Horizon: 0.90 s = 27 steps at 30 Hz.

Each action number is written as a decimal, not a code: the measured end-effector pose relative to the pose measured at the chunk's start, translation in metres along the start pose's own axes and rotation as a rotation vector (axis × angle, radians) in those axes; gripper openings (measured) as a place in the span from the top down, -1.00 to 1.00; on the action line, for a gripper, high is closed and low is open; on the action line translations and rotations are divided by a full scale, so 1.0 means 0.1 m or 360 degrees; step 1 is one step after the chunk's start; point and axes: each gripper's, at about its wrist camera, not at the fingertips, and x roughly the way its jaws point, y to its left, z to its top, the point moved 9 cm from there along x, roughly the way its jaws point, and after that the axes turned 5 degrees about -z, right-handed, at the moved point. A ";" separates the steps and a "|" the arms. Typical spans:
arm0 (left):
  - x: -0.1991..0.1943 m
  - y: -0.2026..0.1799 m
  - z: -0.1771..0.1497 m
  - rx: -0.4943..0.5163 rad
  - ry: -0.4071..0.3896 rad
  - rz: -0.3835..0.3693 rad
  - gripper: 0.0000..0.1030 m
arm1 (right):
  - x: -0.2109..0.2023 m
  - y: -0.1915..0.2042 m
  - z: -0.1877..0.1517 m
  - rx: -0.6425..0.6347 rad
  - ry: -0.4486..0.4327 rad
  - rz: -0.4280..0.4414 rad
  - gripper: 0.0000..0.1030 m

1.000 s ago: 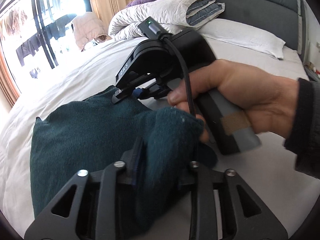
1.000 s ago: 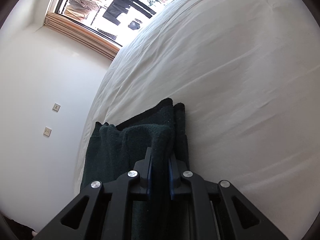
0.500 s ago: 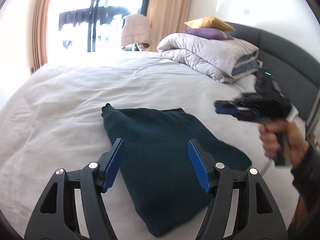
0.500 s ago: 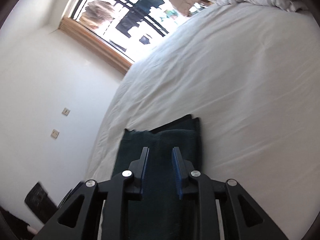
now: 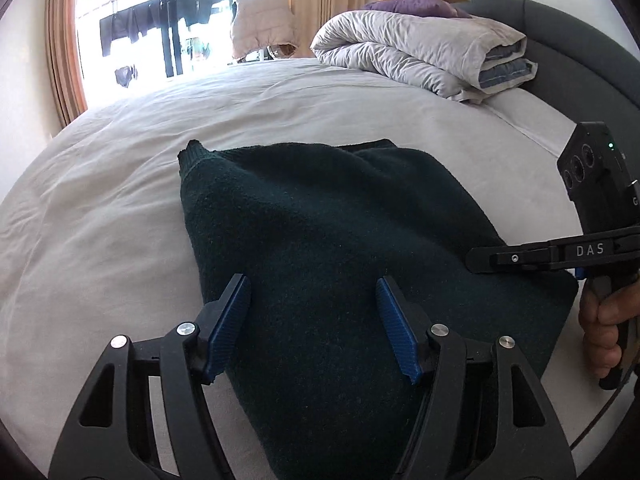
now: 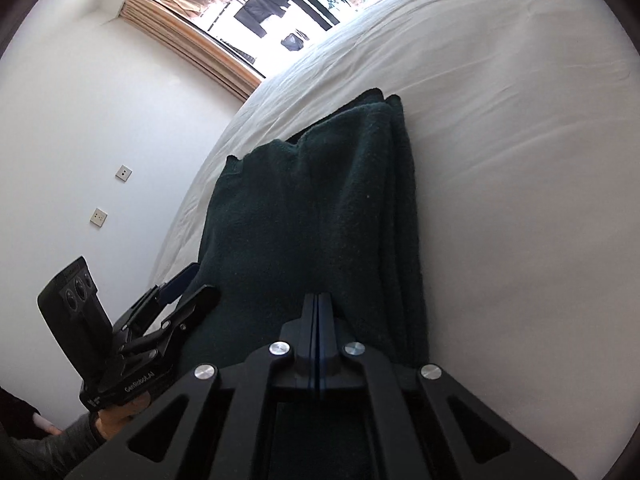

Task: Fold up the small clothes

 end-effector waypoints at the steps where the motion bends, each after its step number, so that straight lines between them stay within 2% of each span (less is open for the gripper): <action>1: -0.03 -0.03 -0.02 0.0025 -0.0006 0.0015 -0.24 | -0.03 -0.02 -0.03 0.0003 -0.0012 0.0008 1.00; 5: -0.25 -0.08 -0.07 0.0082 -0.0016 -0.0044 -0.25 | -0.17 -0.11 -0.15 0.0059 -0.0054 0.0041 1.00; 8: -0.37 0.19 0.24 -0.0013 -0.0098 0.0032 -0.24 | -0.21 -0.13 -0.20 0.0069 -0.0073 0.0054 1.00; 10: -0.26 0.32 0.48 -0.0073 -0.0102 0.0031 -0.24 | -0.19 -0.14 -0.18 0.0098 -0.0075 0.0057 1.00; 11: -0.15 0.33 0.55 -0.0036 -0.0083 0.0053 -0.24 | -0.17 -0.14 -0.17 0.0098 -0.0075 0.0049 1.00; 13: 0.21 0.38 0.54 0.0051 0.0058 0.0139 -0.24 | -0.16 -0.10 -0.19 0.0088 -0.0080 0.0037 1.00; 15: 0.51 0.51 0.31 -0.0004 0.0187 0.0156 -0.27 | -0.17 -0.11 -0.20 0.0088 -0.0089 0.0044 1.00; 16: 0.54 0.58 0.22 -0.0098 0.0177 0.0114 -0.29 | -0.17 -0.13 -0.21 0.0084 -0.0092 0.0046 1.00; 18: 0.44 0.66 0.17 -0.0219 0.0139 0.0087 -0.29 | -0.18 -0.15 -0.22 0.0068 -0.0101 0.0049 1.00; 20: 0.30 0.64 0.12 -0.0233 0.0126 0.0089 -0.29 | -0.19 -0.18 -0.22 0.0080 -0.0105 0.0066 1.00; 23: -0.10 0.51 0.09 -0.0225 0.0030 0.0159 -0.28 | -0.21 -0.19 -0.23 0.0090 -0.0110 0.0057 1.00; 26: -0.46 0.10 0.00 -0.0081 -0.0072 0.0148 -0.28 | -0.30 -0.15 -0.20 0.0173 -0.0093 0.0064 0.96; 27: -0.49 -0.02 -0.09 -0.0030 -0.0068 0.0131 -0.28 | -0.36 -0.07 -0.16 0.0192 -0.0112 0.0070 0.74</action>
